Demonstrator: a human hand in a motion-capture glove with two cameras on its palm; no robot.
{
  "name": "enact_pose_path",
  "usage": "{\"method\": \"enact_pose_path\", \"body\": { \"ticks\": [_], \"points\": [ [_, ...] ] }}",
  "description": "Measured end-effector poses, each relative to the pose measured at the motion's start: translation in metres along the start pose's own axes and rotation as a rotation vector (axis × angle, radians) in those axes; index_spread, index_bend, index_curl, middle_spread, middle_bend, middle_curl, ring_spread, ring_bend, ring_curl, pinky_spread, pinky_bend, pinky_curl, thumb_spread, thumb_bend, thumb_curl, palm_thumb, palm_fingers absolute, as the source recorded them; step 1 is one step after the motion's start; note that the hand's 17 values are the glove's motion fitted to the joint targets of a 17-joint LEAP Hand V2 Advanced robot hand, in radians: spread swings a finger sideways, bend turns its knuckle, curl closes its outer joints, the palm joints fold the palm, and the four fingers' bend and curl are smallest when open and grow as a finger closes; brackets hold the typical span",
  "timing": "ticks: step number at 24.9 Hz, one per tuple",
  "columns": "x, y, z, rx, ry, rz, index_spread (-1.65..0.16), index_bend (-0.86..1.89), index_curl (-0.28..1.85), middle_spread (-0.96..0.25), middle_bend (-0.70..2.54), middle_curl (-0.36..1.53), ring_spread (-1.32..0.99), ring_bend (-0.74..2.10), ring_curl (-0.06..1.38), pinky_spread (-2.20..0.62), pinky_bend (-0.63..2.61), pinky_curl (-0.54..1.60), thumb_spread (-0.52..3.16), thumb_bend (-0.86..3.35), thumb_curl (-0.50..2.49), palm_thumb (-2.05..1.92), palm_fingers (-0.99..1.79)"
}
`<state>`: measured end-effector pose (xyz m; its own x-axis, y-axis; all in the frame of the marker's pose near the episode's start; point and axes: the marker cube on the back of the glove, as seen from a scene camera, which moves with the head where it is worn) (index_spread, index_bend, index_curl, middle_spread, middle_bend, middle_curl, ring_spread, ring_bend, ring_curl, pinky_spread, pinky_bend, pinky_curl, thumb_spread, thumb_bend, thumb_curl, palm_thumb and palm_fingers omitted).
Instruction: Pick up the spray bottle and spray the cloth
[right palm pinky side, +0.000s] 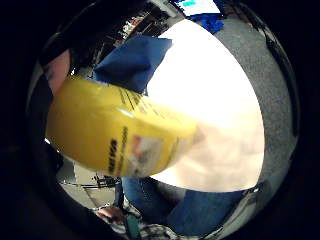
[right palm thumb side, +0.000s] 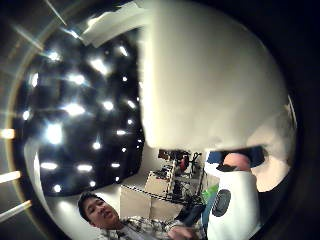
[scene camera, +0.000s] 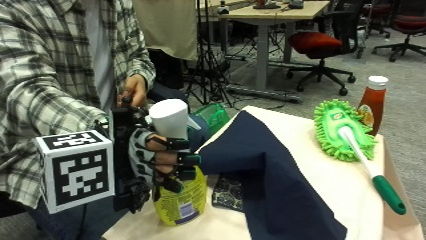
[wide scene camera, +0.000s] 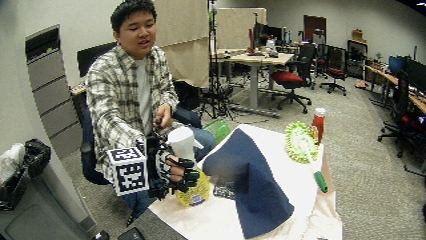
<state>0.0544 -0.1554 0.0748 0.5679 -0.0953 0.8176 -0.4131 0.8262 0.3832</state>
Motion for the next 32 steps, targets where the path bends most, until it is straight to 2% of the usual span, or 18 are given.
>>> {"method": "enact_pose_path", "body": {
  "ticks": [9,16,21,32],
  "points": [
    [-0.003,-0.013,0.010,0.107,-0.061,-0.055,-0.27,0.17,0.36,-0.10,0.41,0.42,-0.11,0.46,0.33,0.12,0.19,0.27,0.66,0.10,0.60,1.10,1.00],
    [0.000,-0.025,0.011,0.218,-0.041,-0.111,-0.28,0.15,0.39,-0.12,0.42,0.45,-0.16,0.50,0.38,0.05,0.26,0.32,0.49,0.04,0.64,1.14,1.12],
    [-0.001,-0.025,0.010,0.191,0.004,-0.152,-0.28,0.17,0.40,-0.15,0.44,0.47,-0.18,0.53,0.41,-0.01,0.29,0.35,0.41,0.00,0.66,1.14,1.20],
    [-0.004,-0.025,0.000,0.143,0.015,-0.161,-0.29,0.18,0.45,-0.17,0.47,0.50,-0.20,0.55,0.45,-0.06,0.33,0.38,0.29,-0.02,0.70,1.15,1.21]
  ]
}}
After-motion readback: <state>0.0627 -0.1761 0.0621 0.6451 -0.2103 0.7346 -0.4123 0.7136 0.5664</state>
